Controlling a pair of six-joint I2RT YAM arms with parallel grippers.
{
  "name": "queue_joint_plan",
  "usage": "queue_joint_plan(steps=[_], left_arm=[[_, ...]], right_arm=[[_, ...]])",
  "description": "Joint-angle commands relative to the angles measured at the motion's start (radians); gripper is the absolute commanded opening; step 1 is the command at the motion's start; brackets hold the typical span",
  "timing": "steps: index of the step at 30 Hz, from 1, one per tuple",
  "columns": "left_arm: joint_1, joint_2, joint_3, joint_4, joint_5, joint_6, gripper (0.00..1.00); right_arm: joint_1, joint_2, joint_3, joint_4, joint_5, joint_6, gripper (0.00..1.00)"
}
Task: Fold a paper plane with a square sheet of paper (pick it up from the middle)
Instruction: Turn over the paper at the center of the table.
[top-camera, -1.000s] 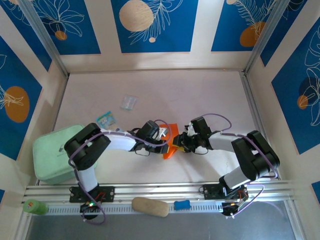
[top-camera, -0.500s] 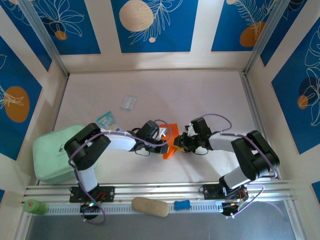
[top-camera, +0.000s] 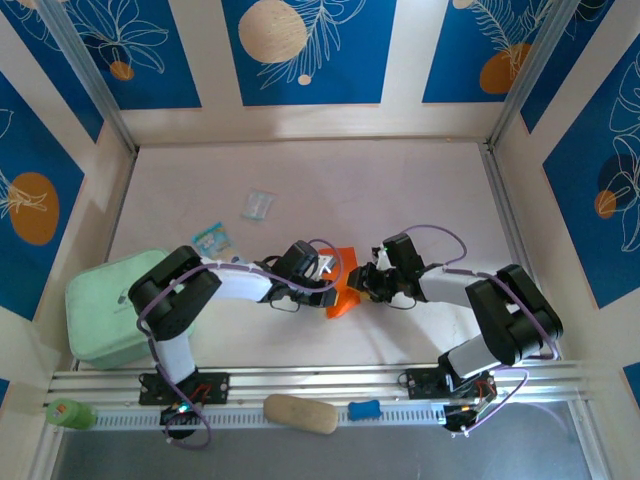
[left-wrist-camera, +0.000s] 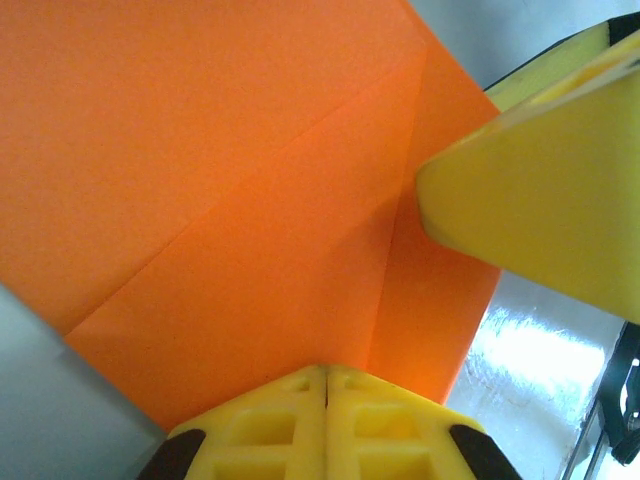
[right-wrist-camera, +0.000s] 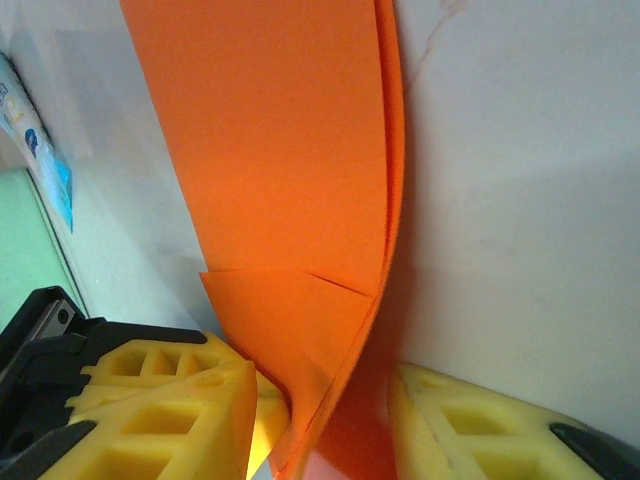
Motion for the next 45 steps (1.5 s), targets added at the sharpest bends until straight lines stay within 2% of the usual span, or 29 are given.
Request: queue_joint_plan(steps=[1,26,35,40,45], left_arm=[[0.007,0.016,0.0,-0.056,-0.007,-0.006,0.0],[0.007,-0.016,-0.023,-0.033,0.0,-0.016,0.0],[0.008,-0.03,-0.029,-0.036,-0.004,-0.013,0.0],[0.008,-0.043,-0.033,-0.037,-0.006,-0.014,0.01],[0.006,-0.094,-0.047,-0.024,-0.01,-0.014,0.06]], right_arm=[[-0.007,-0.015,0.025,-0.035,0.012,-0.035,0.4],[-0.02,0.064,0.028,0.05,-0.029,-0.016,0.27],[-0.022,0.092,0.036,0.062,-0.02,-0.013,0.27],[-0.023,0.094,0.034,0.064,-0.016,-0.012,0.19],[-0.025,0.064,0.029,0.062,-0.022,-0.028,0.1]])
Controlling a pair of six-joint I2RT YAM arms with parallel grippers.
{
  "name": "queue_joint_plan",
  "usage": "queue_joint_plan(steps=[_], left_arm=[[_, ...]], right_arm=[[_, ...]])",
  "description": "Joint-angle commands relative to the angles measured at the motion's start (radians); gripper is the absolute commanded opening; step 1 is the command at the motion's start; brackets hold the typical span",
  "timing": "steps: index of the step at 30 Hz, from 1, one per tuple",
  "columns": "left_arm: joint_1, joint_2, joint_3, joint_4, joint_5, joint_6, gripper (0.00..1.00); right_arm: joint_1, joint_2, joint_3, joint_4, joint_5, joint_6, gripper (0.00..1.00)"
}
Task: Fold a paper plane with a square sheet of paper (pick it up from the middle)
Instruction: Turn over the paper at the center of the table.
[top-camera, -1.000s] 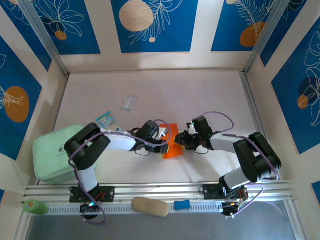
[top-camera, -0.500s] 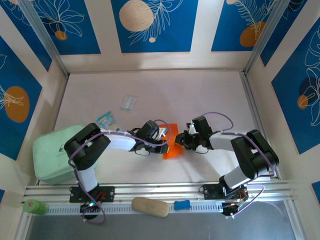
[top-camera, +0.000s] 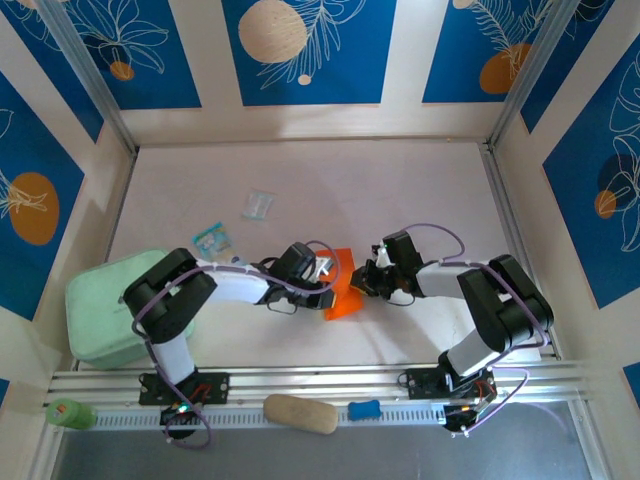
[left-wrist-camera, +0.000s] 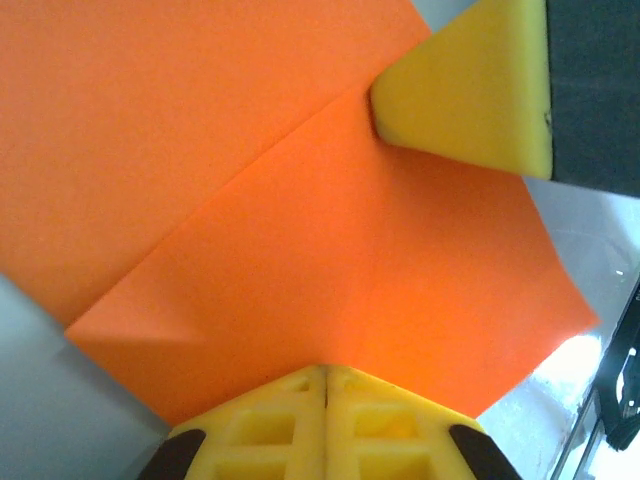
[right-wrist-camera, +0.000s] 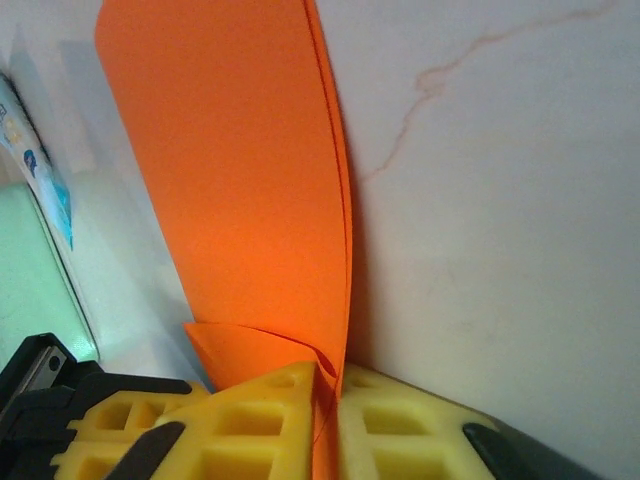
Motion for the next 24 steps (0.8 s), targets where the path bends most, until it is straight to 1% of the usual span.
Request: queue_joint_plan(steps=[1,6,10,14,17,21,24], left_arm=[[0.008,-0.064,-0.017,-0.008,-0.01,0.002,0.07],[0.006,-0.156,-0.035,-0.006,-0.048,0.006,0.19],[0.008,-0.242,-0.049,-0.054,-0.122,0.025,0.25],[0.011,-0.325,-0.073,-0.093,-0.214,0.033,0.3],[0.016,-0.375,-0.089,-0.115,-0.274,0.032,0.32],[0.023,-0.432,-0.107,-0.149,-0.339,0.032,0.35],[0.032,-0.477,-0.12,-0.183,-0.381,0.033,0.36]], right_arm=[[-0.003,-0.023,0.007,0.004,0.0,-0.03,0.1],[-0.001,-0.118,0.006,-0.066,0.028,-0.072,0.09],[0.013,-0.256,0.044,-0.228,0.12,-0.149,0.09],[0.06,-0.389,0.139,-0.464,0.291,-0.258,0.1],[0.105,-0.438,0.221,-0.622,0.454,-0.32,0.1],[0.149,-0.432,0.321,-0.795,0.655,-0.339,0.1],[0.19,-0.393,0.395,-0.905,0.812,-0.341,0.1]])
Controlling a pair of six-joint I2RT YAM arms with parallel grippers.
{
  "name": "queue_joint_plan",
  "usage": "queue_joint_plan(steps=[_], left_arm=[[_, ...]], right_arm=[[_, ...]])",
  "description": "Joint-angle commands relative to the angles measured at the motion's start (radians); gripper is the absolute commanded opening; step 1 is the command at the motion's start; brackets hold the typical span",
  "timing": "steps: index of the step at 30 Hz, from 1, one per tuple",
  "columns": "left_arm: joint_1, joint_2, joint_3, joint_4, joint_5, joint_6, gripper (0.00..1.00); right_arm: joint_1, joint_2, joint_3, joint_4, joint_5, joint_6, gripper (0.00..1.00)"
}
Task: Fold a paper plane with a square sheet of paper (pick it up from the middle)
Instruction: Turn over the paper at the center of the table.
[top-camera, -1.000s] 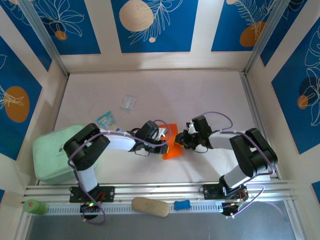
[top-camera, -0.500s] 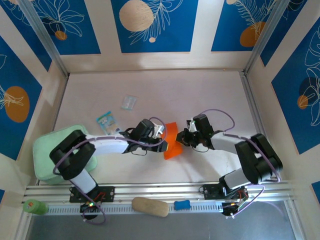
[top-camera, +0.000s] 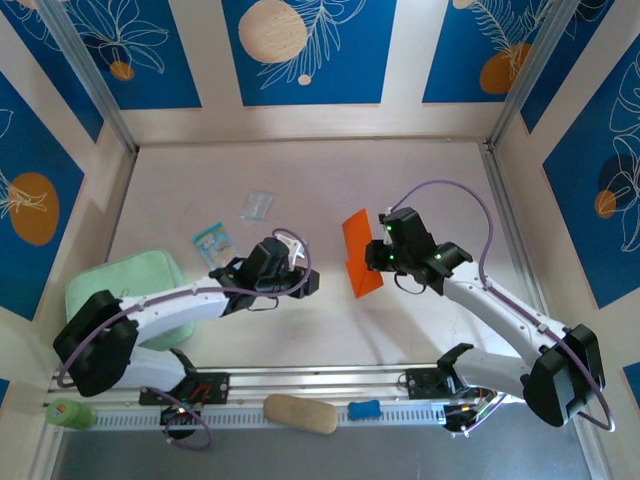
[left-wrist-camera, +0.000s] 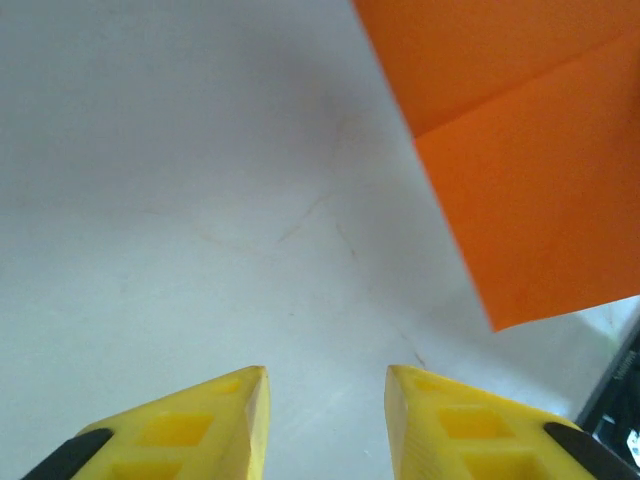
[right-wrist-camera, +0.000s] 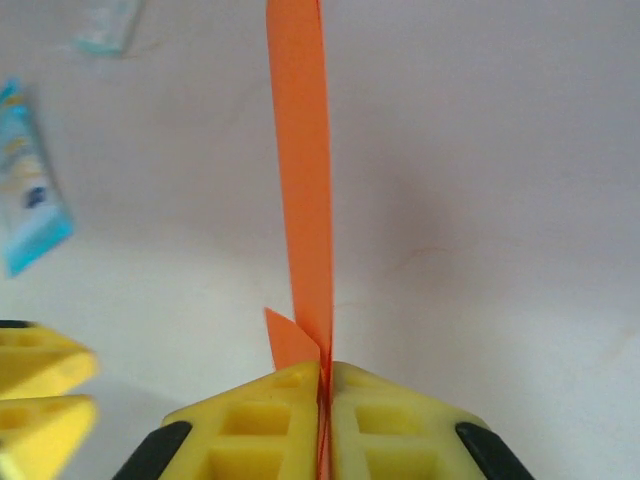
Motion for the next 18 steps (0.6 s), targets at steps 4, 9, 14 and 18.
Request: queue_joint_plan(steps=[4,9,14,18], left_arm=[[0.03,-0.123,-0.054,-0.093,-0.163,0.003,0.4],[0.064,-0.252,-0.096,-0.171,-0.288,-0.034,0.43],[0.083,-0.426,-0.147,-0.27,-0.455,-0.09,0.48],[0.088,-0.55,-0.187,-0.317,-0.521,-0.099,0.52]], right_arm=[[0.093,0.129,0.145,-0.327,0.437,-0.033,0.09],[0.21,0.296,0.22,-0.354,0.574,-0.014,0.09],[0.336,0.543,0.359,-0.349,0.519,0.017,0.13],[0.4,0.662,0.429,-0.222,0.341,-0.013,0.17]])
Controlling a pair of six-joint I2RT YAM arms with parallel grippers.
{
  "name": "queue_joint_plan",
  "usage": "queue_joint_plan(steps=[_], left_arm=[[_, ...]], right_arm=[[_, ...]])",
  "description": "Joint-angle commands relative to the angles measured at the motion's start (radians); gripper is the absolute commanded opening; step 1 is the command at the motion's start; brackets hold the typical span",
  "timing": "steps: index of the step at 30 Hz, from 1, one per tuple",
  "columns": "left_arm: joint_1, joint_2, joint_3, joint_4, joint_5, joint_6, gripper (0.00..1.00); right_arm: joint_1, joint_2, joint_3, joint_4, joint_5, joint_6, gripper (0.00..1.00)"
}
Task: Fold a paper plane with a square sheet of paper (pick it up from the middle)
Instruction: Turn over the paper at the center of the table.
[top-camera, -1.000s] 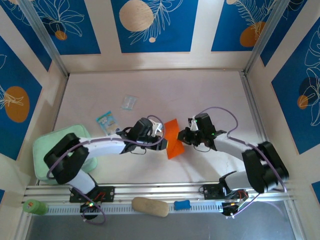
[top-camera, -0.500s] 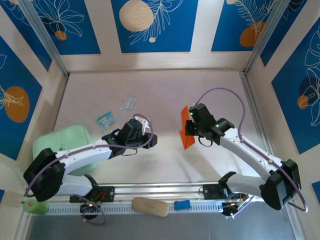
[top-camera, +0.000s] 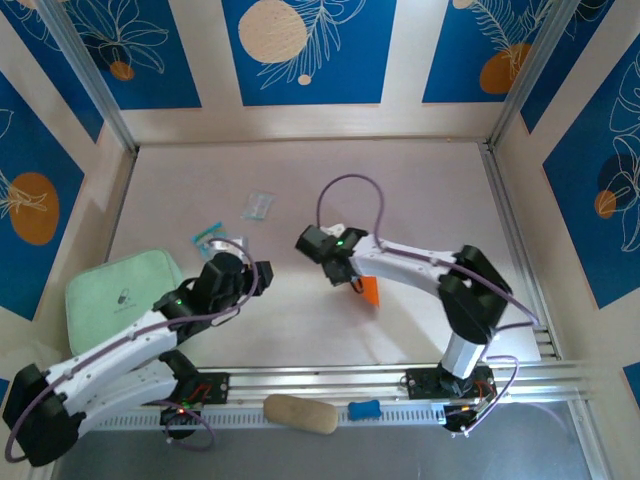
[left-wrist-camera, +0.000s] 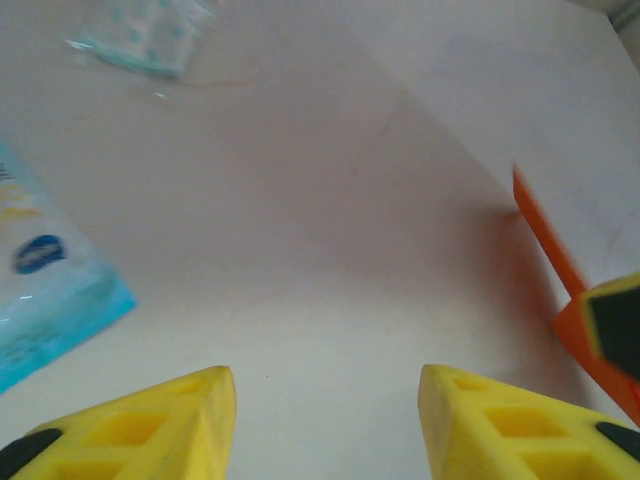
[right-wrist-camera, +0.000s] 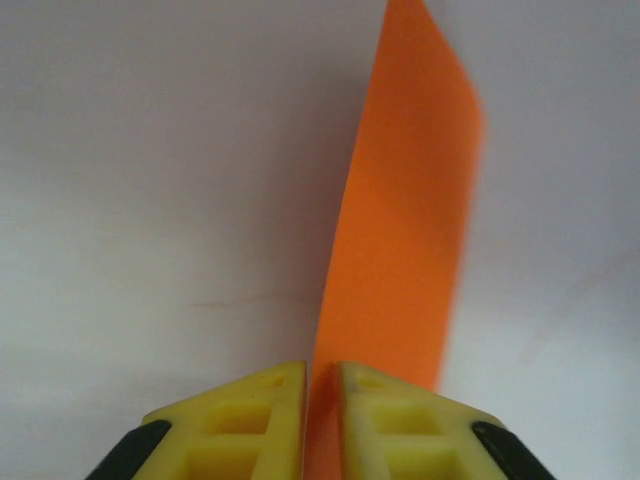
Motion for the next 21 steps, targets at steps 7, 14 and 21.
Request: queue_joint_plan(steps=[7,14,21], left_arm=[[0.017,-0.141,-0.05,-0.088,-0.062,0.021,0.57],[0.018,0.045,-0.058,0.154,0.219,0.049,0.53],[0.019,0.465,0.075,0.356,0.624,0.033,0.35]], right_arm=[[-0.035,-0.034,-0.051,0.335,-0.497,0.019,0.34],[-0.305,-0.34,-0.452,0.616,-0.835,0.149,0.4],[-0.516,-0.477,-0.69,0.734,-0.988,0.196,0.2]])
